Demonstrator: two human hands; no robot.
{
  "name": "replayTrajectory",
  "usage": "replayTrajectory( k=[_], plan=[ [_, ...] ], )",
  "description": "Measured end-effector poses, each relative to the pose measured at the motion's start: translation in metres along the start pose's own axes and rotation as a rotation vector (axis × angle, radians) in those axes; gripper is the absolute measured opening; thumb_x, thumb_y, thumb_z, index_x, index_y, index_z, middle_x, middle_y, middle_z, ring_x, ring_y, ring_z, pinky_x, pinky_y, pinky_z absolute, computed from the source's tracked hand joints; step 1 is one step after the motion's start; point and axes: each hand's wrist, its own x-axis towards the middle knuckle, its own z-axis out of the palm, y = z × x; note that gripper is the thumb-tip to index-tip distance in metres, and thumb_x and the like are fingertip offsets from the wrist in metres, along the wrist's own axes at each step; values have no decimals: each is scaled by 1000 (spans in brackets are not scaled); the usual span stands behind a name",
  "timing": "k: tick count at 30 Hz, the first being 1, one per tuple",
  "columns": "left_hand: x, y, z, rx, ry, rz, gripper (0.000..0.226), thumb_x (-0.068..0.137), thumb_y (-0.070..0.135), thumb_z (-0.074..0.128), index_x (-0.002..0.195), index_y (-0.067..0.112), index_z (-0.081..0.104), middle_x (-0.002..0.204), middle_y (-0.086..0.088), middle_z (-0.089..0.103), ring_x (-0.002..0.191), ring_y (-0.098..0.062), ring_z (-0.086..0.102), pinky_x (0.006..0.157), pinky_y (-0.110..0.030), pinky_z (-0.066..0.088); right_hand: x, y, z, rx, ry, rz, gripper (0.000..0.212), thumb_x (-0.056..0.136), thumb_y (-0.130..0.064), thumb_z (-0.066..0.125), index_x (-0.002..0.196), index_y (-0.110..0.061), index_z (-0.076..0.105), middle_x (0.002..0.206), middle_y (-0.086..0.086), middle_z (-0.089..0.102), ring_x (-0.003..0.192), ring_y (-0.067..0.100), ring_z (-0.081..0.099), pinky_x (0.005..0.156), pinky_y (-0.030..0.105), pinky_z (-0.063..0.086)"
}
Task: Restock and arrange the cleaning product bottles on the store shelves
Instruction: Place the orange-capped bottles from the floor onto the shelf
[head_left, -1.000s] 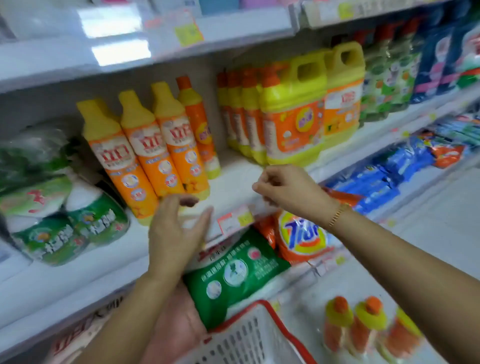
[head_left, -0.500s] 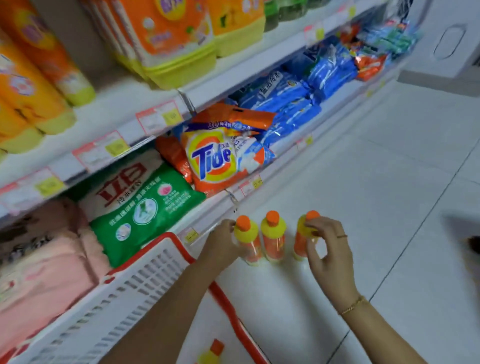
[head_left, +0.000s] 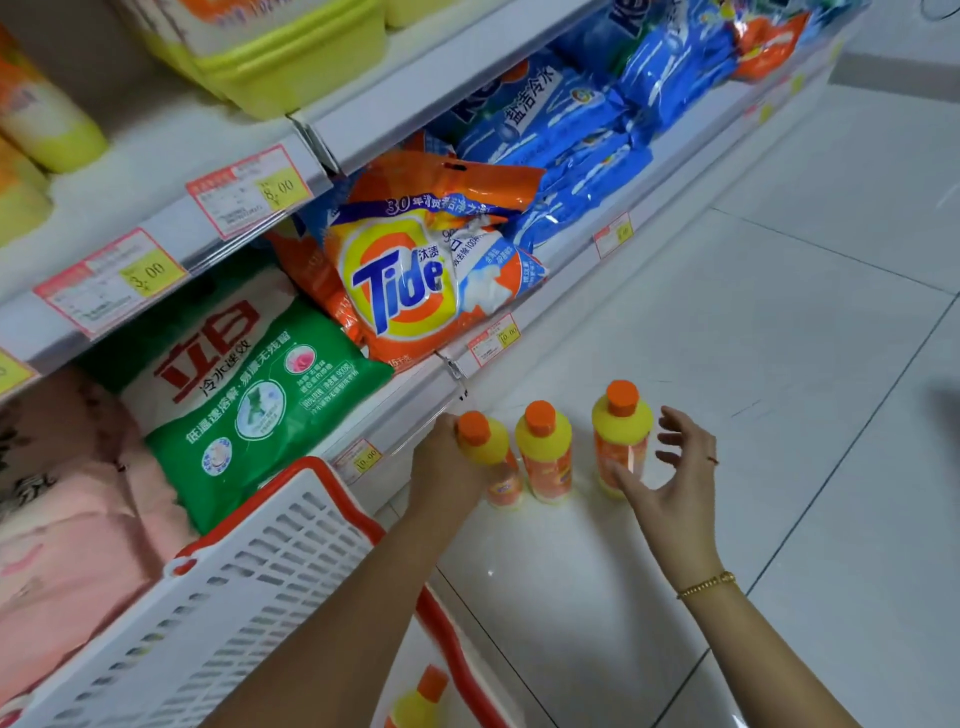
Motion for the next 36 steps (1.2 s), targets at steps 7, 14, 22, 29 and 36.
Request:
replayTrajectory(
  k=[7, 14, 22, 29, 36],
  plan=[
    [-6, 7, -16, -40, 32, 21, 54, 66, 25, 86, 110, 14, 56, 97, 6, 57, 88, -14, 54, 74, -21, 37, 16, 22, 14, -100, -104, 85, 59, 67, -15, 85, 118, -13, 56, 103, -2, 57, 94, 16, 52, 74, 20, 35],
    [-53, 36, -100, -330, 183, 273, 53, 60, 9, 89, 91, 37, 55, 93, 20, 62, 85, 6, 61, 77, -19, 52, 3, -14, -3, -62, 46, 98, 42, 65, -17, 87, 98, -13, 60, 86, 4, 63, 84, 25, 58, 69, 25, 38],
    [-120, 94, -247, -571, 449, 642, 53, 58, 24, 82, 105, 24, 58, 104, 13, 68, 97, 0, 65, 77, -14, 51, 26, -164, -23, 158, 178, -135, 57, 55, -56, 84, 94, -18, 67, 90, 0, 70, 82, 4, 66, 82, 21, 52],
    [-127, 99, -327, -438, 625, 724, 56, 61, 28, 86, 110, 32, 58, 109, 7, 68, 103, -13, 65, 91, -42, 53, 33, -308, 15, 359, -13, -444, 37, 63, -38, 85, 88, -13, 74, 86, -13, 74, 83, 4, 70, 80, 20, 52],
    [-120, 77, -369, -383, 681, 700, 55, 67, 5, 83, 96, 41, 53, 99, 21, 62, 90, 11, 59, 79, -12, 50, 52, -400, 114, 442, -169, -555, 52, 57, -31, 90, 97, -15, 61, 85, -16, 68, 80, -7, 65, 75, 20, 53]
  ],
)
